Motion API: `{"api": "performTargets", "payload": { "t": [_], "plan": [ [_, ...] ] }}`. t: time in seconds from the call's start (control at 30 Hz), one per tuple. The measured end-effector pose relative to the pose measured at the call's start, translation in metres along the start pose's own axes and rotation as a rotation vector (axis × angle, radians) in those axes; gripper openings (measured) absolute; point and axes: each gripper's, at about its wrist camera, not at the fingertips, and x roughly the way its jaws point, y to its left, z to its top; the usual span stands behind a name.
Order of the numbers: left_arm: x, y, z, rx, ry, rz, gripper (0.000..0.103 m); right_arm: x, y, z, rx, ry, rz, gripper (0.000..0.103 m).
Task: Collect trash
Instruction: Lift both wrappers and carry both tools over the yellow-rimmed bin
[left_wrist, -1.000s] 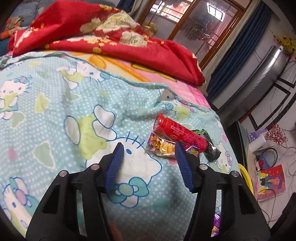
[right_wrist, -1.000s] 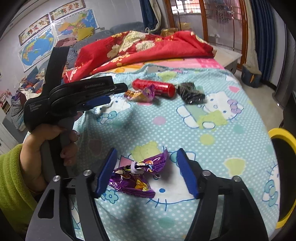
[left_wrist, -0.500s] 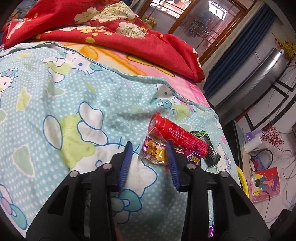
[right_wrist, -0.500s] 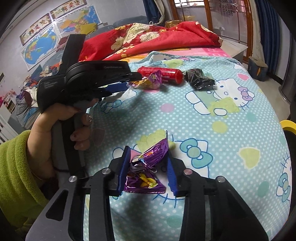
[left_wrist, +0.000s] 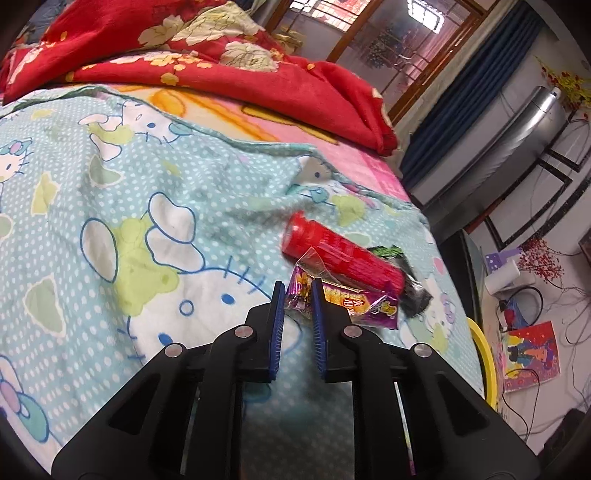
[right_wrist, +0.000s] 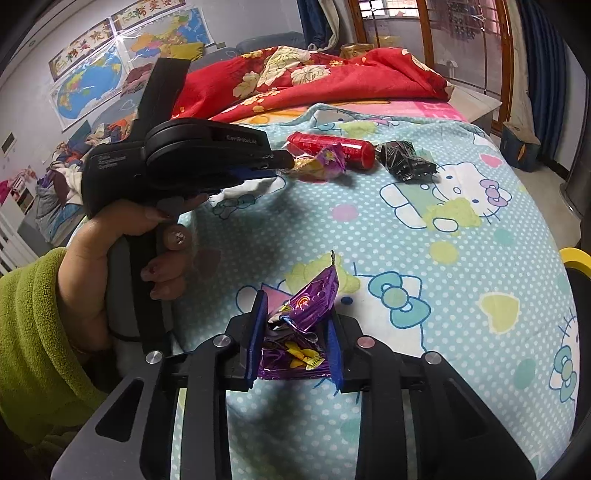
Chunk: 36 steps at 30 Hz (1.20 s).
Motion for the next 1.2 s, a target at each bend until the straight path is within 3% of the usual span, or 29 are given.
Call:
{"api": "performTargets", "payload": {
  "t": [0.53, 1.2],
  "plan": [
    [-0.045, -0.012, -0.021, 0.066, -0.050, 0.001, 0.006, -0.009, 0.003, -0.002, -0.021, -0.016, 0.007, 0.023],
    [-0.077, -0.051, -0.025, 0.146, -0.110, -0.052, 0.006, -0.043, -0.015, 0.002, 0.022, -0.113, -0.047, 0.021]
  ]
}}
